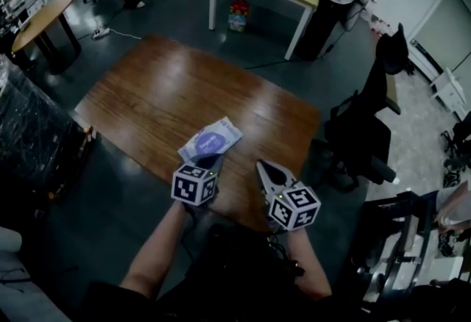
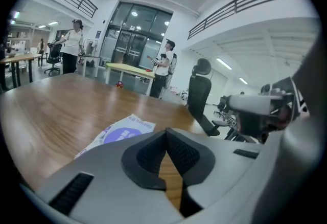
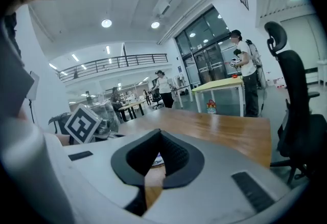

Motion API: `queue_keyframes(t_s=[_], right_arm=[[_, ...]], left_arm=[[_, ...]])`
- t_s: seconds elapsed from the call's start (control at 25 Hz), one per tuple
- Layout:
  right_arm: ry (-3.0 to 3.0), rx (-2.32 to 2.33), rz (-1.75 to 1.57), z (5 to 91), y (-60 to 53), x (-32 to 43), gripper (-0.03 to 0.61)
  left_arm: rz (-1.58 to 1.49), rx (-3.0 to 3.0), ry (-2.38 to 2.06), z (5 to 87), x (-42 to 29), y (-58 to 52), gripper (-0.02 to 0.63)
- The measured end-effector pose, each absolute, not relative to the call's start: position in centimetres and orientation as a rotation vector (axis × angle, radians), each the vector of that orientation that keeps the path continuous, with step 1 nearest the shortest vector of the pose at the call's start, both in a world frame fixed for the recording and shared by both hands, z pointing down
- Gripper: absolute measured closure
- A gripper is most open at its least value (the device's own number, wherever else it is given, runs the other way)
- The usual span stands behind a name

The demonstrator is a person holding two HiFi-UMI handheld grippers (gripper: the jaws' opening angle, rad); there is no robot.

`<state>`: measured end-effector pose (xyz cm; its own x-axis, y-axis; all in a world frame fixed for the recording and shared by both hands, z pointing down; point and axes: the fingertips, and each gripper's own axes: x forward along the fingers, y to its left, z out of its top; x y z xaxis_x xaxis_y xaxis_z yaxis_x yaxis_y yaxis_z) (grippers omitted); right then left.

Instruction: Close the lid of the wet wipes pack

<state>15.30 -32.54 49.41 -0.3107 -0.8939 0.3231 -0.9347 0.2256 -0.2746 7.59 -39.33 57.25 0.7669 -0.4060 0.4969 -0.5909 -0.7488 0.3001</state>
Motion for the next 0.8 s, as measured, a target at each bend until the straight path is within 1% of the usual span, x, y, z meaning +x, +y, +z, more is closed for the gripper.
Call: queue_keyframes(t_s=[0.28,0.44,0.8], right_arm=[[-2.445,1.902,0.607,46.4,-29.4,17.9,0.571],[-2.442,1.922,0.523,44.9,-27.2,18.5,0.571],[-2.596,1.853,0.392,41.1,-19.4,19.1,0.571]], left_arm=[[0.389,2.629,-0.605,51.3,11.3,-34.0,0.607],[0.309,2.684,-0.549,48.4,12.0,-31.1,0.607],[0.246,2.779,-0.626,43.6,14.5,-22.6,0.607]])
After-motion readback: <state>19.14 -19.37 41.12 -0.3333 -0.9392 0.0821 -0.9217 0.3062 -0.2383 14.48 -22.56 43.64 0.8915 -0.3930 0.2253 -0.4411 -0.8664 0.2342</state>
